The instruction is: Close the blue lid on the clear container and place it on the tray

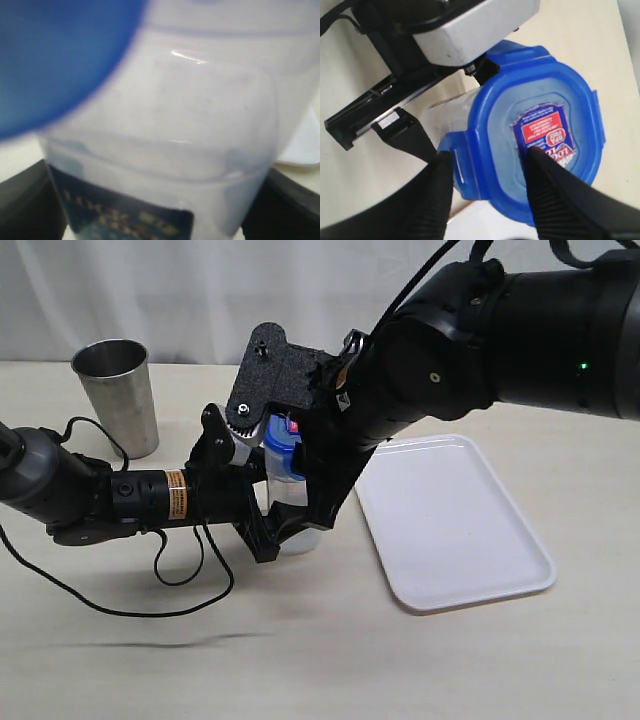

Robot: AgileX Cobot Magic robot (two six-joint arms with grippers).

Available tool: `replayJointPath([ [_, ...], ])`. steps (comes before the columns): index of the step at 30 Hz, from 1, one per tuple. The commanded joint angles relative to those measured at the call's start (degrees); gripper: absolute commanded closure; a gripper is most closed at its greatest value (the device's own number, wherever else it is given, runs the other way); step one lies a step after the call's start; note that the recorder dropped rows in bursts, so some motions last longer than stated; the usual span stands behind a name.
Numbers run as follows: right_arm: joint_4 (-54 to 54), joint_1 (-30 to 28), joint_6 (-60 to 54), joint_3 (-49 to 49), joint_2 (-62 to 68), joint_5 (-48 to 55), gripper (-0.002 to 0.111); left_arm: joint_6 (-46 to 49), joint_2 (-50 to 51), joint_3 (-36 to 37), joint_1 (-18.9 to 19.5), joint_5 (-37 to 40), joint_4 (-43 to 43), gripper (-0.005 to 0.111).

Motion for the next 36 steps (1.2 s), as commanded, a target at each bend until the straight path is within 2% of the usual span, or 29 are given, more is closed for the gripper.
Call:
replayJointPath([
  [1,-1.0,-0.1,-4.2,0.1,0.6,2.7,0.065,0.0,-0.6,-0.3,-0.3,-1.9,0.5,0.107],
  [12,-5.6,3.8,-4.3,0.4,3.5,2.9,0.065,0.0,-0.6,-0.3,-0.3,-1.9,0.5,0.107],
  [20,-8.0,3.8,-2.5,0.4,6.0,3.6,0.065,0.0,-0.6,-0.3,-0.3,-1.9,0.5,0.107],
  [25,-8.6,3.8,-2.5,0.4,7.2,4.9,0.076,0.0,-0.6,-0.3,-0.3,-2.7,0.5,0.107],
  [36,-16.2,3.8,4.9,0.4,8.8,5.1,0.079,0.0,-0.6,-0.3,-0.3,-3.4,0.8,0.107],
])
